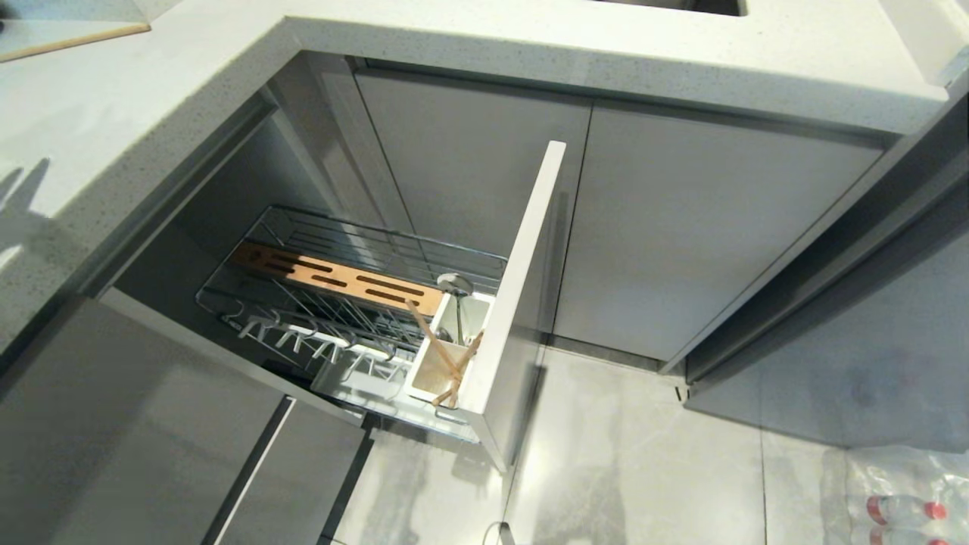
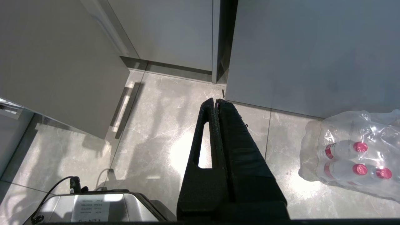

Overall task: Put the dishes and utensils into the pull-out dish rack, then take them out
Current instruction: Take the chopsticks out of the cupboard

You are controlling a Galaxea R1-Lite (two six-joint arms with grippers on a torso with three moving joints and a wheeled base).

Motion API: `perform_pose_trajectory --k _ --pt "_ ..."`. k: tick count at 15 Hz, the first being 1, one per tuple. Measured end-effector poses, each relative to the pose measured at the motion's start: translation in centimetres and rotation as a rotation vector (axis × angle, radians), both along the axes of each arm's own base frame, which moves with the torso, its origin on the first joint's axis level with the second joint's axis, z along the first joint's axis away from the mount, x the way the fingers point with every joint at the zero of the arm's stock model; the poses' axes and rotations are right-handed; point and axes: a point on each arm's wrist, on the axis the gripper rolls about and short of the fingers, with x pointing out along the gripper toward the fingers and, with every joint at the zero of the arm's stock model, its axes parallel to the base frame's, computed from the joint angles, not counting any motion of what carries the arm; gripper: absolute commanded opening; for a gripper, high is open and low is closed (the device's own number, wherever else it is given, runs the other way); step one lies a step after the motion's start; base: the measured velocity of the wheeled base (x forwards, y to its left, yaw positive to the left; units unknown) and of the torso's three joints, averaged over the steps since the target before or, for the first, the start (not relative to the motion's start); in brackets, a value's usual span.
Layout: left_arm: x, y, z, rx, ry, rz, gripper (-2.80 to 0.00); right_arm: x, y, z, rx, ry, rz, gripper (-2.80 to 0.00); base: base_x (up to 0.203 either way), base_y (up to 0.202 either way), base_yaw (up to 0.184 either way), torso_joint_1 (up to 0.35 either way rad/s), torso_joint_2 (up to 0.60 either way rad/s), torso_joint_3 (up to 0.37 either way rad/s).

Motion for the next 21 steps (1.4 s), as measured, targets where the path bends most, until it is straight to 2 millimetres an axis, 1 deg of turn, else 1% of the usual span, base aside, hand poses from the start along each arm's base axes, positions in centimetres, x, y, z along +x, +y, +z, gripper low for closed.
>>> perform_pose_trajectory --k 2,4,5,8,10,11,13,15,17,19,20,21 --pt "1.3 -1.0 -1.2 -0.119 0.105 -0.098 -2.80 0.0 0.0 0.0 0.000 0.000 0.000 -2.80 0.000 0.000 0.000 0.000 0.00 0.000" --pt "3.1 -2.6 -2.3 -0.152 0.214 -0.191 -2.80 0.0 0.0 0.0 0.000 0.000 0.000 -2.80 0.000 0.000 0.000 0.000 0.00 0.000" --pt "4.1 -3.6 -3.2 -0.154 0.295 -0.237 -2.80 0.0 0.0 0.0 0.000 0.000 0.000 -2.80 0.000 0.000 0.000 0.000 0.00 0.000" --pt "6.6 -7.9 -6.4 -0.106 0.535 -0.344 -2.80 0.0 0.0 0.0 0.000 0.000 0.000 -2.80 0.000 0.000 0.000 0.000 0.00 0.000" --pt "7.9 -11.2 -8.8 -0.063 0.662 -0.343 -2.80 0.0 0.0 0.0 0.000 0.000 0.000 -2.80 0.000 0.000 0.000 0.000 0.00 0.000" --pt "8.3 -13.0 -10.0 -0.047 0.690 -0.328 -2.80 0.0 0.0 0.0 0.000 0.000 0.000 -2.80 0.000 0.000 0.000 0.000 0.00 0.000" --pt "8.9 -16.2 -12.5 -0.020 0.695 -0.245 -2.80 0.0 0.0 0.0 0.000 0.000 0.000 -2.80 0.000 0.000 0.000 0.000 0.00 0.000" --pt "9.2 -19.1 -15.5 0.042 0.646 -0.147 -2.80 0.0 0.0 0.0 0.000 0.000 0.000 -2.80 0.000 0.000 0.000 0.000 0.00 0.000" --pt "9.2 -21.3 -17.9 0.078 0.586 -0.096 -2.80 0.0 0.0 0.0 0.000 0.000 0.000 -2.80 0.000 0.000 0.000 0.000 0.00 0.000" --pt "9.1 -22.6 -19.8 0.087 0.565 -0.104 -2.80 0.0 0.0 0.0 0.000 0.000 0.000 -2.80 0.000 0.000 0.000 0.000 0.00 0.000" --pt "9.0 -22.9 -20.4 0.097 0.572 -0.108 0.00 0.0 0.0 0.0 0.000 0.000 0.000 -2.80 0.000 0.000 0.000 0.000 0.00 0.000" --pt "9.0 -23.2 -20.8 0.096 0.574 -0.110 0.00 0.0 0.0 0.0 0.000 0.000 0.000 -2.80 0.000 0.000 0.000 0.000 0.00 0.000"
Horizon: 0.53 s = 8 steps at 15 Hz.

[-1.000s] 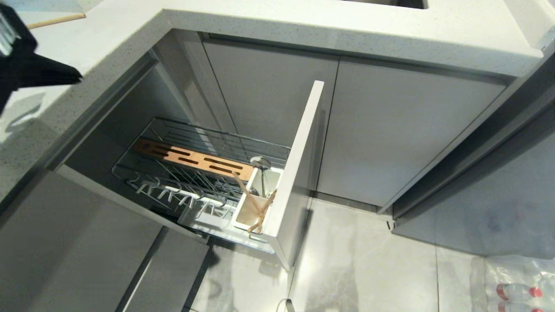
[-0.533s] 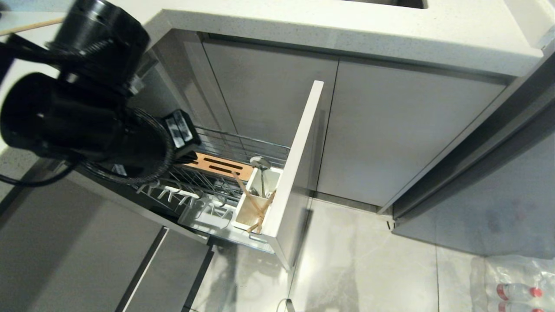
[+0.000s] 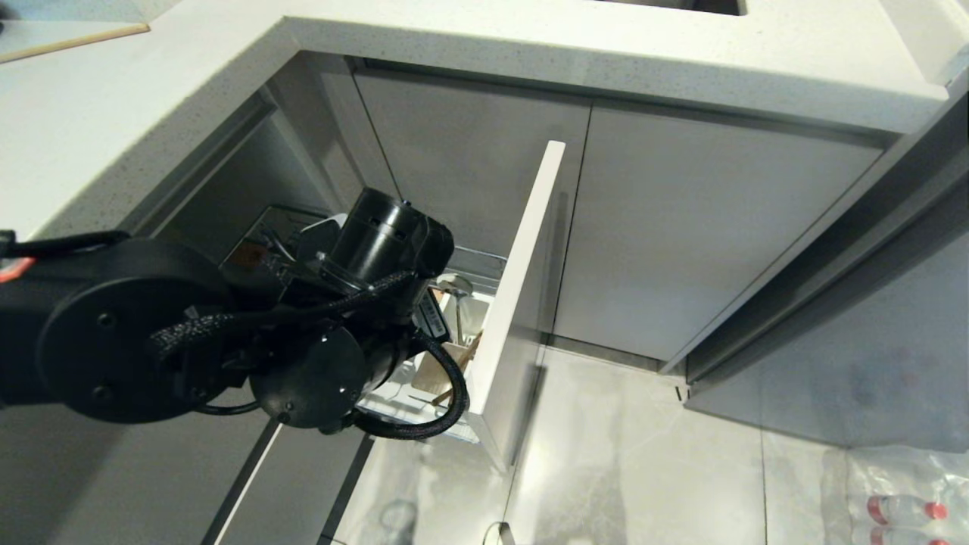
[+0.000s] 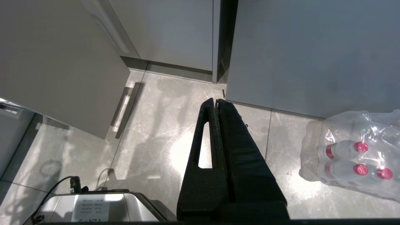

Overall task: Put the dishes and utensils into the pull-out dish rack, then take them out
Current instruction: Take the chopsticks out of the cupboard

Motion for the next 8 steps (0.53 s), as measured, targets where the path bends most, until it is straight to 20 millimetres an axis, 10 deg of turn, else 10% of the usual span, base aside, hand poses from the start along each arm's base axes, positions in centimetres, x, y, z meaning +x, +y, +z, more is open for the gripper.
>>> perform_pose_trajectory --k 8 --pt "2.4 -0.5 -2.5 0.011 0.016 0.056 0.00 0.0 0.0 0.0 0.000 0.000 0.000 -2.80 0.000 0.000 0.000 0.000 0.00 0.000"
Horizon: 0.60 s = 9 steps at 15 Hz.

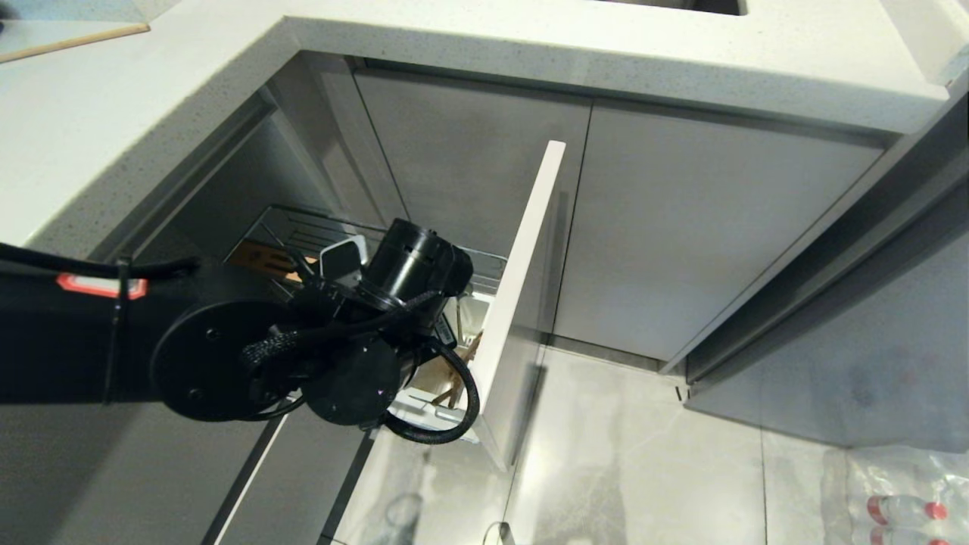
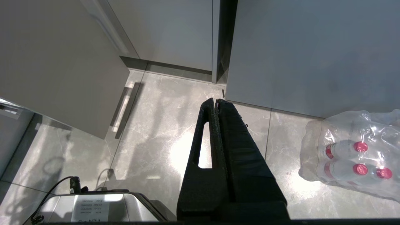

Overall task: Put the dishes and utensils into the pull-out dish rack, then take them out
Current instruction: Take the chopsticks out of the cupboard

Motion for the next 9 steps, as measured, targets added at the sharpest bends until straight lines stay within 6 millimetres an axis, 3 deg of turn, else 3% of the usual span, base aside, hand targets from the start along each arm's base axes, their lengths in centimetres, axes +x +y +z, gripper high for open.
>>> perform_pose_trajectory --k 5,9 --pt "3.0 0.2 -1.4 0.009 -0.022 0.046 0.00 0.0 0.0 0.0 0.000 0.000 0.000 -2.80 0.000 0.000 0.000 0.000 0.00 0.000" --pt "4.1 0.3 -2.1 0.021 -0.009 0.067 0.00 0.0 0.0 0.0 0.000 0.000 0.000 -2.80 0.000 0.000 0.000 0.000 0.00 0.000"
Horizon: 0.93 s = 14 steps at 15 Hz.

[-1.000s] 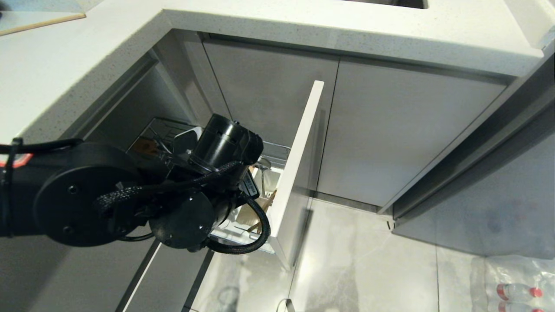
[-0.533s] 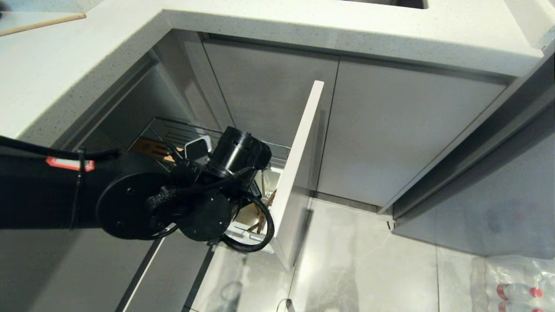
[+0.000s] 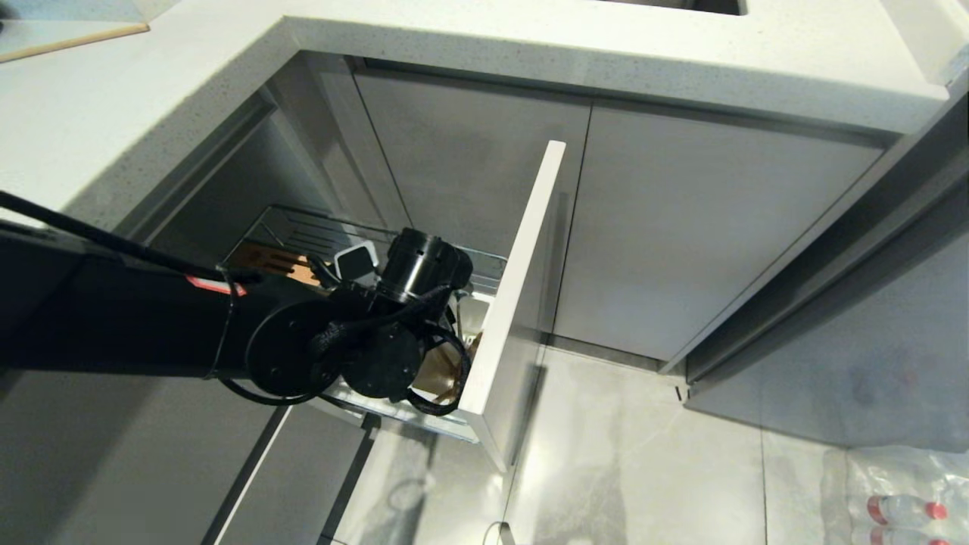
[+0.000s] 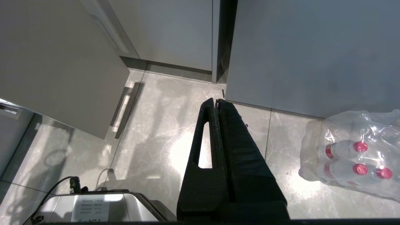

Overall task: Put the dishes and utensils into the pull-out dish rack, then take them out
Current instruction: Take the chopsticks out of the cupboard

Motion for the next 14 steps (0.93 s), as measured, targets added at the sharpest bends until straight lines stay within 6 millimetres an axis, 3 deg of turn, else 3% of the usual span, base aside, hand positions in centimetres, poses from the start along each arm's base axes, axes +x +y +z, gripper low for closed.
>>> perform_pose_trajectory --k 3,4,5,14 --pt "0.22 -0.03 -0.14 0.002 0.003 0.002 0.00 0.00 0.00 0.00 0.000 0.000 0.000 -2.80 0.000 0.000 0.000 0.000 0.00 0.000" --pt "0.25 -0.03 -0.14 0.002 0.003 0.002 -0.75 0.00 0.00 0.00 0.000 0.000 0.000 -2.80 0.000 0.000 0.000 0.000 0.00 0.000" --pt "0.27 -0.03 -0.18 0.003 0.004 0.002 -2.80 0.00 0.00 0.00 0.000 0.000 0.000 -2.80 0.000 0.000 0.000 0.000 0.00 0.000" --pt "0.24 -0.17 -0.19 -0.001 -0.002 0.000 -2.80 0.00 0.00 0.00 0.000 -0.001 0.001 -2.80 0.000 0.000 0.000 0.000 0.00 0.000"
